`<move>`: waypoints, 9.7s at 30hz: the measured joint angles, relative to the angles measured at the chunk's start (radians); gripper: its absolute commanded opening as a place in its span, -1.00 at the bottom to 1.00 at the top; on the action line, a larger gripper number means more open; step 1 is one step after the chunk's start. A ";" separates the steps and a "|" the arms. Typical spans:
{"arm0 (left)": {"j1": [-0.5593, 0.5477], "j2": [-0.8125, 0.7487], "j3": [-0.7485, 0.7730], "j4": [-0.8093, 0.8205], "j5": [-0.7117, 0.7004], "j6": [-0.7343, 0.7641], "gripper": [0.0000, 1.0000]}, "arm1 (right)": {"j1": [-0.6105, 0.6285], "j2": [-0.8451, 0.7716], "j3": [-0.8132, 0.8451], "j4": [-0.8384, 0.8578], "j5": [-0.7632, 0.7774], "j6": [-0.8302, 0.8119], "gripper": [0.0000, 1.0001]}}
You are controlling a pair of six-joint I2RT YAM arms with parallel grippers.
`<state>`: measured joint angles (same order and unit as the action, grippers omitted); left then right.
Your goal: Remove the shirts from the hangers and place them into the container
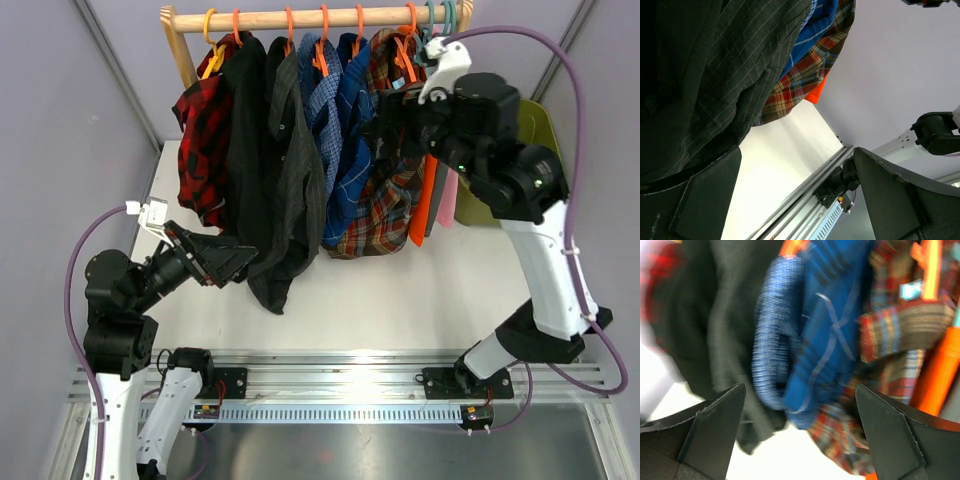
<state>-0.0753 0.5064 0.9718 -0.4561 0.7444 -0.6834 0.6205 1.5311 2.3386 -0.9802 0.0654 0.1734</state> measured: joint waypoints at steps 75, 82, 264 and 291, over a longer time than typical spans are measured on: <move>0.000 -0.111 -0.021 -0.202 -0.045 0.082 0.98 | -0.004 0.097 -0.232 0.153 0.476 -0.071 0.63; 0.000 -0.122 -0.050 -0.196 -0.043 0.074 0.98 | -0.012 0.077 -0.237 0.165 0.477 -0.076 0.44; -0.027 0.002 -0.025 0.311 0.083 -0.214 0.98 | 0.011 -0.715 -0.726 -0.111 0.184 0.238 -1.00; -0.112 0.137 0.009 0.268 0.055 -0.121 0.98 | -0.153 -0.656 -0.281 -0.241 -0.072 0.016 -1.00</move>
<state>-0.1875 0.6434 0.9806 -0.1879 0.7990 -0.8040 0.4679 0.8753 2.0575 -1.2209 -0.0063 0.1890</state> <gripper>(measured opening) 0.987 0.191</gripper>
